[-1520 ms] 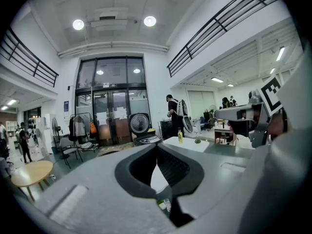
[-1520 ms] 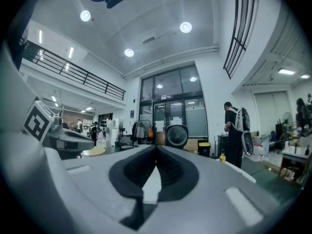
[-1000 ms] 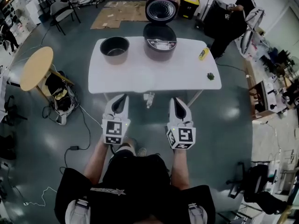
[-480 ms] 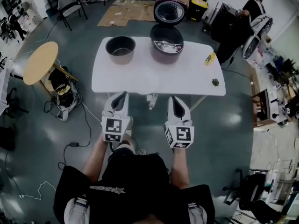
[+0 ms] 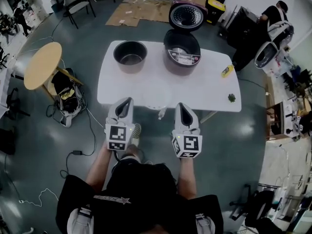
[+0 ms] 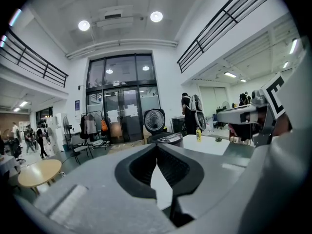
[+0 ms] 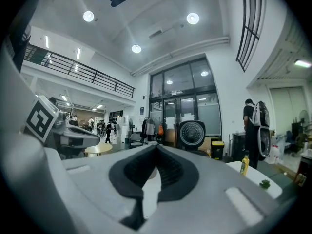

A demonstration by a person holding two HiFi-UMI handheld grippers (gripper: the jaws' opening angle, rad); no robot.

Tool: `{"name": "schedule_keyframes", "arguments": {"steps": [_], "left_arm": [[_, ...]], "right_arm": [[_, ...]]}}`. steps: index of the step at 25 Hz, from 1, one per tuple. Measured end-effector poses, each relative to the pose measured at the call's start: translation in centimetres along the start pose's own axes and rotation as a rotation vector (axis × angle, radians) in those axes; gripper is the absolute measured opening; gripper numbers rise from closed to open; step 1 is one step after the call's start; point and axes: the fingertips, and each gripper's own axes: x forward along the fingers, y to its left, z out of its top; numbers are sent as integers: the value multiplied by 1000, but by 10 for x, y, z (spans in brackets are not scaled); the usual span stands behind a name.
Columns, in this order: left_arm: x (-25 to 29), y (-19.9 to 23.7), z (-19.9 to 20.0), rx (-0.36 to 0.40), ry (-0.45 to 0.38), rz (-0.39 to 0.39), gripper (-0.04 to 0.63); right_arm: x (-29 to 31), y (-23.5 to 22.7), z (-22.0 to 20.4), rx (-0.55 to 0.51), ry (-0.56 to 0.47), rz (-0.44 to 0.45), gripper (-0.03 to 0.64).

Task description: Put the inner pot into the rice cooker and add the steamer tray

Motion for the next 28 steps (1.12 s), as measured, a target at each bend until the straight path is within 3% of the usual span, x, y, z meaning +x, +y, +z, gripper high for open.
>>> {"name": "schedule_keyframes", "arguments": {"steps": [13,28], "left_arm": [[98,65,-8,-18,59,-2,11],[174,141,-46,-71,146,17,11]], "right_arm": [[128,-8,-13,27,57,37,3],[244,10,-38,53,135,90,3]]}}
